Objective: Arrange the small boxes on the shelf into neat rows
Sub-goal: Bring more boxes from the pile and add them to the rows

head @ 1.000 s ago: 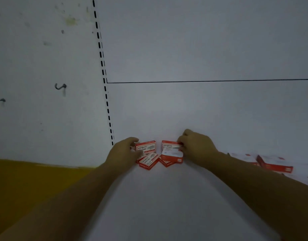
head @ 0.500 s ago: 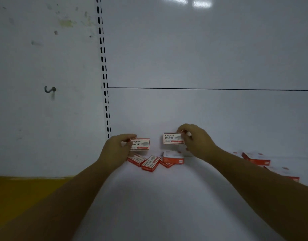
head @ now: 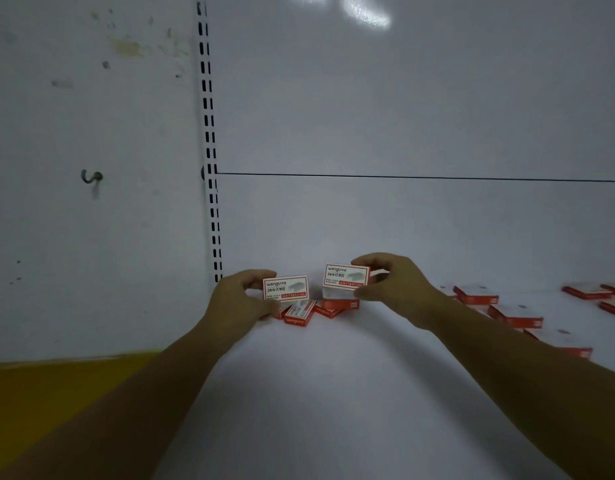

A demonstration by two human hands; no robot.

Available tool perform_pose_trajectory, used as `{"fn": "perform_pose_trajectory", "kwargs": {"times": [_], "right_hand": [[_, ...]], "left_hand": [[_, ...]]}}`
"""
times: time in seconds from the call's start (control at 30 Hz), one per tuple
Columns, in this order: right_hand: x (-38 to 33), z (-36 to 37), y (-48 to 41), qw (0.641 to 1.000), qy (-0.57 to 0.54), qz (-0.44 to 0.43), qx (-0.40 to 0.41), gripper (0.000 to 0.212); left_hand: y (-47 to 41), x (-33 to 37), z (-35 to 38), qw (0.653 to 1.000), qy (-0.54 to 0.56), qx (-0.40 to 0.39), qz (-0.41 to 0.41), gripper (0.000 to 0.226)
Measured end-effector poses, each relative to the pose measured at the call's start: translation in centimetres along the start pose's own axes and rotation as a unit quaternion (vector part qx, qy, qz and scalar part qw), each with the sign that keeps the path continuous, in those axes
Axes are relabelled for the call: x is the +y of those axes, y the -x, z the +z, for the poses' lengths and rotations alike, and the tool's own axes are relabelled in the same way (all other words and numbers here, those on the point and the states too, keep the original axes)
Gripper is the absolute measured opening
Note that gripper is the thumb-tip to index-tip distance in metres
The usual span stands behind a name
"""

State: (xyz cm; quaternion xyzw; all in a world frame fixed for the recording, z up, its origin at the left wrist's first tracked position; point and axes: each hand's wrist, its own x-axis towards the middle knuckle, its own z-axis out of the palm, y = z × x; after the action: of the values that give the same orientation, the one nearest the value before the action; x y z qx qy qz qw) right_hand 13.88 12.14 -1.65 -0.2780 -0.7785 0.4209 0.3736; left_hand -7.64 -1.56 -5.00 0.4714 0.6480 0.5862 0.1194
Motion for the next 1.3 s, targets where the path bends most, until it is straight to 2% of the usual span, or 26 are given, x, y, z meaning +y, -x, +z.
{"fn": "perform_pose_trajectory", "kwargs": {"times": [0.2, 0.33, 0.5, 0.7, 0.9, 1.13, 1.3], "right_hand": [[-0.3, 0.5, 1.5, 0.985, 0.153, -0.084, 0.007, 0.041], [-0.9, -1.5, 2.2, 0.959, 0.254, -0.130, 0.003, 0.047], [-1.3, -7.1, 4.1, 0.937, 0.320, -0.139, 0.021, 0.049], [-0.7, -17.4, 8.0, 0.907, 0.404, -0.118, 0.033, 0.046], [0.5, -28.8, 12.9, 0.868, 0.474, -0.129, 0.067, 0.044], [4.1, -38.4, 16.9, 0.829, 0.536, -0.111, 0.112, 0.041], [7.8, -42.8, 16.6, 0.817, 0.555, -0.100, 0.117, 0.044]], "left_hand": [[0.9, 0.4, 0.2, 0.987, -0.153, -0.013, 0.050, 0.051], [1.8, 1.9, -0.1, 0.956, -0.269, -0.047, 0.108, 0.054], [2.2, 5.7, 1.8, 0.919, -0.345, -0.053, 0.182, 0.054], [3.2, 11.6, 9.6, 0.876, -0.392, -0.073, 0.271, 0.046], [5.0, 18.2, 20.3, 0.854, -0.413, -0.090, 0.305, 0.054], [6.3, 21.4, 30.8, 0.825, -0.446, -0.091, 0.336, 0.058], [5.1, 22.1, 36.6, 0.797, -0.460, -0.093, 0.380, 0.058]]}}
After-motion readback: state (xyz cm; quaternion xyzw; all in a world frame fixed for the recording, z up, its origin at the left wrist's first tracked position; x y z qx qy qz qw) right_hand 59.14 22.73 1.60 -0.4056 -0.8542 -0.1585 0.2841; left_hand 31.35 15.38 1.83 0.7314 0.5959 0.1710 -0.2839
